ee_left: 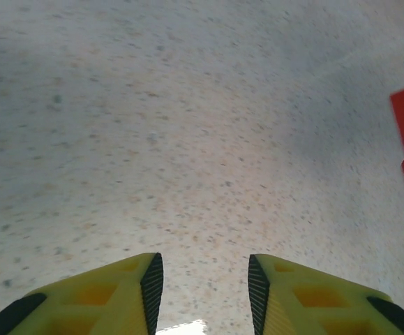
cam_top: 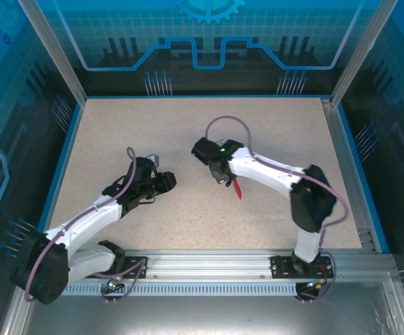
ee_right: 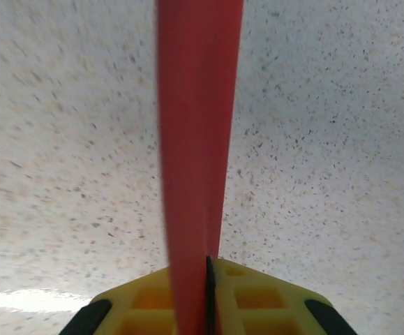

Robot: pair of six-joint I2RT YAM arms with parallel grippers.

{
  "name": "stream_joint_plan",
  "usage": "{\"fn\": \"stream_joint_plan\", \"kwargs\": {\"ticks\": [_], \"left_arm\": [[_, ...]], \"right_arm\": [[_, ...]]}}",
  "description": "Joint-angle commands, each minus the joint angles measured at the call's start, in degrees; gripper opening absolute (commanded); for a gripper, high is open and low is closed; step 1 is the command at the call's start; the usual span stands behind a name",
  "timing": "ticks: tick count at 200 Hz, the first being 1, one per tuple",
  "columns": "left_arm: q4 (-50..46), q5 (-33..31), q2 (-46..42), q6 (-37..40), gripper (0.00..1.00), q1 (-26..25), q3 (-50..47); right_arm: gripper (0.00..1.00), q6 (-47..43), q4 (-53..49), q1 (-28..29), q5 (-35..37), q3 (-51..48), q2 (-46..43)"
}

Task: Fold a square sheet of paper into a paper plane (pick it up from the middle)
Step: Turn over the paper at the center of the table, then fold the wing for the fifth time at the center of the table.

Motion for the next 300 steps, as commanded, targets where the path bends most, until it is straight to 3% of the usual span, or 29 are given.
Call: {"fn": "stream_joint_plan", "kwargs": {"ticks": [1, 54, 73, 85, 106, 146, 161, 187, 198, 211, 226, 248, 300], "left_arm": [[-1.84, -4.06, -2.83, -3.48, 0.41, 1.87, -2.32], [-4.66, -6.37, -8.91, -4.52, 0.44, 3.84, -4.42], [-5.44, -6.25, -9.24, -4.19, 0.45, 4.54, -4.3], [-5.65, -5.96, -9.33, -4.06, 0.46, 4.71, -4.12], [-6.04, -5.72, -9.63, -3.88, 0.47, 4.92, -3.84], [-4.92, -3.37, -8.58, -3.53, 0.5, 5.0, -3.32], [-4.1, -0.62, -6.62, -2.53, 0.51, 4.99, -2.38], [-2.08, 6.66, -1.52, -1.25, 0.53, 4.99, -0.12], [-0.67, 9.96, 1.39, -0.97, 0.53, 4.99, 0.75], [-0.06, 12.62, 4.53, -1.28, 0.54, 4.92, 1.94], [0.91, 15.08, 7.94, -1.81, 0.53, 4.91, 2.75], [1.66, 17.89, 12.03, -2.5, 0.54, 4.94, 3.97], [3.72, 21.18, 19.03, -3.97, 0.55, 4.39, 6.5]], "right_arm": [[0.12, 2.68, -11.22, 4.2, 6.38, 6.29, 8.97], [0.16, 6.61, -12.78, 9.4, -1.6, 20.44, 25.0], [0.31, 5.58, -8.5, 10.47, -7.85, 20.59, 24.88], [0.35, 4.95, -5.12, 10.74, -11.56, 19.52, 22.81], [0.55, 4.44, 2.13, 10.11, -17.34, 14.69, 16.29], [0.7, 3.25, 19.92, 5.71, -30.49, -2.98, -1.13], [0.7, 3.99, 25.22, 3.67, -32.7, -10.5, -7.44], [0.61, 6.51, 34.65, -3.75, -41.19, -23.94, -16.5], [0.46, 7.2, 39.75, -6.95, -46.92, -28.65, -18.99], [0.37, 7.79, 44.88, -9.12, -52.37, -32.52, -21.42], [0.27, 6.15, 46.13, -9.0, -55.72, -33.65, -23.16], [0.19, 4.6, 46.8, -8.26, -58.32, -34.35, -23.83], [0.15, 5.44, 51.22, -6.61, -61.42, -34.01, -16.31]]}}
